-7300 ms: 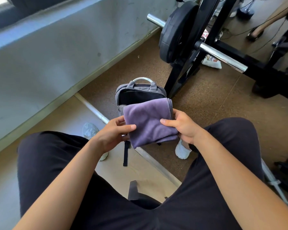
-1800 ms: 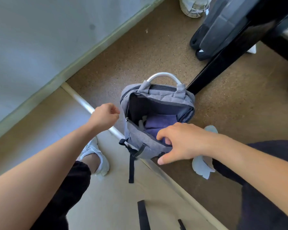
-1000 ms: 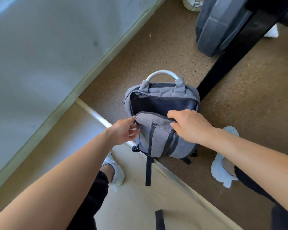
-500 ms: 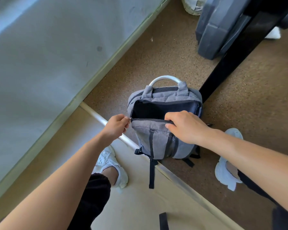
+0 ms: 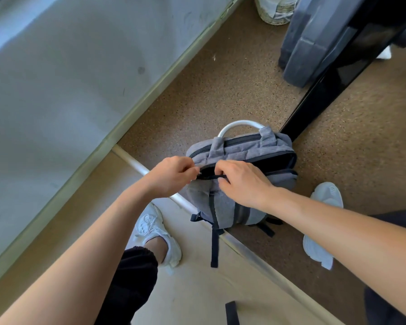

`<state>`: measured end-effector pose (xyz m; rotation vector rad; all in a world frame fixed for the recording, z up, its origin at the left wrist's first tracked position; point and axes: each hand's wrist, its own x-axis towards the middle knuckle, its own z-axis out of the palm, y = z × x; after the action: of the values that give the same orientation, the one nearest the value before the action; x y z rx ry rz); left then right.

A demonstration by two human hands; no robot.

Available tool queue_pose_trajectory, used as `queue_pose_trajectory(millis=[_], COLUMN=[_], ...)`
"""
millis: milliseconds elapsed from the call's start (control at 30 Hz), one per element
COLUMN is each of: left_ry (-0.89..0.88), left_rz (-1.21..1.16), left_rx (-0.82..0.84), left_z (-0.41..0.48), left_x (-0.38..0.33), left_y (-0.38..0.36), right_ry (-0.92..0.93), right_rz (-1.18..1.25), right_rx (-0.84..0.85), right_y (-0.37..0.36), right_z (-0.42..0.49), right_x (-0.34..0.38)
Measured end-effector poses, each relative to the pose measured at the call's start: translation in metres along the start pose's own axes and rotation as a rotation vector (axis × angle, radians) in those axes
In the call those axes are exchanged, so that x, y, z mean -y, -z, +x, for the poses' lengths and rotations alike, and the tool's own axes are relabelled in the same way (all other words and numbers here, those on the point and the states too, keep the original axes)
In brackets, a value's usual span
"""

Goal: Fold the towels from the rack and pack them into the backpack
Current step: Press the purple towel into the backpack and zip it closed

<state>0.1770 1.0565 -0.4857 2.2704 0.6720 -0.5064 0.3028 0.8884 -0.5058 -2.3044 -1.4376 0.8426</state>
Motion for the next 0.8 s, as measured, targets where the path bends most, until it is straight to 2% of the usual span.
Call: queue_pose_trajectory(millis=[133,267,367,533,667,800], left_ry=[0.035,0.025,-0.011,0.020,0.026,-0.018], left_rz=[-0.011,0.024,-0.029,-0.217,-0.107,0.128], left_rx=[-0.041,-0.084,-0.061,-0.048,-0.108,-0.020], left_z=[0.002,0.000,-0.006,-0.018,-0.015,-0.011], left_x=[-0.005,-0.003,0.004,0.012,0.016,0.023], left_y=[-0.005,-0.008,-0.005,0.007,-0.002,-0.017], right_ry=[0.038,0.022,0.074,-0.014,-0.018,0.000], right_rz=[0.156,0.182,0.168,0.398,0.465,0.446], right_rx=[-0.078,-0.198,-0.209,-0.175,-0.073,-0.033], right_y=[-0.008,-0.019,-0.024,-0.023,-0.016,-0.011], right_z=[0.003,0.016,0.023,0.031,0.035,0.034], right_x=[0.020,0.029,0.031,0.024,0.018,0.016])
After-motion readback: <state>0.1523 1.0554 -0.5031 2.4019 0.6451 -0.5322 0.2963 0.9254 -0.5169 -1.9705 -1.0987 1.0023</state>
